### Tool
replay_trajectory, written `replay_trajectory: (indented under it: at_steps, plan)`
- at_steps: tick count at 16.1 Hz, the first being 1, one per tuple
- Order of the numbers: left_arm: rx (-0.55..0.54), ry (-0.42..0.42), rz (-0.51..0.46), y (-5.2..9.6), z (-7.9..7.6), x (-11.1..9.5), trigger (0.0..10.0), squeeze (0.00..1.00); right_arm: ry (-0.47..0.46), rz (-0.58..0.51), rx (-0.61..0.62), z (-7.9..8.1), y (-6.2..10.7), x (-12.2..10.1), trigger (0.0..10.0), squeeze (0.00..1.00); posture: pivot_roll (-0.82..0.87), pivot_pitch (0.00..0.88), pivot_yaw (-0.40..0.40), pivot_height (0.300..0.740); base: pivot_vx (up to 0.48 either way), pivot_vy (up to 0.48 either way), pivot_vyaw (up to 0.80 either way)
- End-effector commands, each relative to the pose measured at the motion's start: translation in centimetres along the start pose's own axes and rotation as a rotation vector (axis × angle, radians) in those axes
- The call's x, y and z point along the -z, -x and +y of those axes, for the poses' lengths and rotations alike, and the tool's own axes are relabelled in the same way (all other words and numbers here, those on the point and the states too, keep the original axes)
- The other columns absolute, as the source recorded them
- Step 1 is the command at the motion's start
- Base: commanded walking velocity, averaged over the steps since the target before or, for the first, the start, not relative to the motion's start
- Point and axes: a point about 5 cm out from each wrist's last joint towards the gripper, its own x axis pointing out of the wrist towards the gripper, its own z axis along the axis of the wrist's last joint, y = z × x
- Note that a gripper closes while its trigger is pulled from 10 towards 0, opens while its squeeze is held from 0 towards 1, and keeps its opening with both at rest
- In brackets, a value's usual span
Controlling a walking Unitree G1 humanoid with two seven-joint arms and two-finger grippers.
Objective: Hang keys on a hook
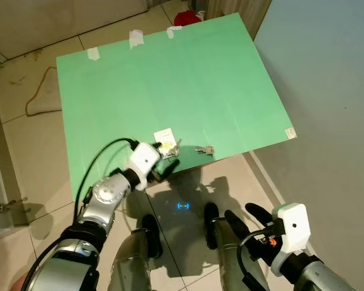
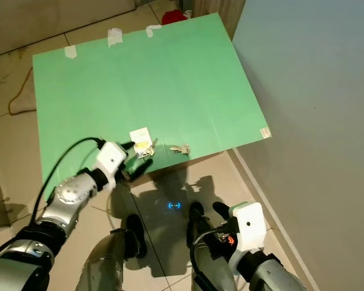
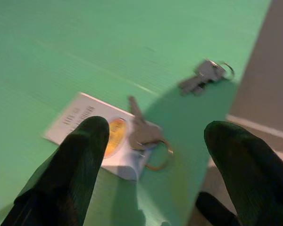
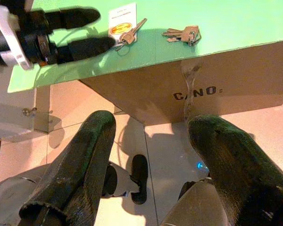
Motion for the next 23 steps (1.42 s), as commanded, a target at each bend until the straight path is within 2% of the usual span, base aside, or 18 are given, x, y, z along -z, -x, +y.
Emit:
replay_trajectory:
  at_steps: [1, 4, 9, 14, 23]
  plan:
    - [0.019, 0.008, 0.082, 0.8, -1.0, 1.9, 10.0, 0.00, -0.020, 0.035, 0.005, 0.2, 0.3, 0.6, 10.0, 0.00, -0.38, 0.435, 0.044, 0.740, 0.000, 0.000, 0.00]
    - [0.004, -0.022, 0.161, 0.7, -0.9, 2.7, 10.0, 0.00, -0.018, 0.034, 0.001, 0.3, 0.4, 0.5, 10.0, 0.00, -0.39, 0.437, 0.041, 0.740, 0.000, 0.000, 0.00]
    - [-0.082, -0.080, 0.160, 0.1, 0.7, 1.7, 10.0, 0.00, -0.016, 0.040, 0.008, 0.4, 0.7, 0.7, 10.0, 0.00, -0.40, 0.443, 0.043, 0.740, 0.000, 0.000, 0.00]
    - [-0.065, -0.063, 0.178, -0.8, 0.5, 1.4, 10.0, 0.00, -0.017, 0.048, 0.010, 0.6, 0.9, 0.7, 10.0, 0.00, -0.41, 0.457, 0.040, 0.740, 0.000, 0.000, 0.00]
    - [-0.034, -0.073, 0.144, -2.2, -0.1, 0.2, 10.0, 0.00, -0.024, 0.053, 0.024, 1.0, 1.4, 0.6, 10.0, 0.00, -0.43, 0.481, 0.048, 0.740, 0.000, 0.000, 0.00]
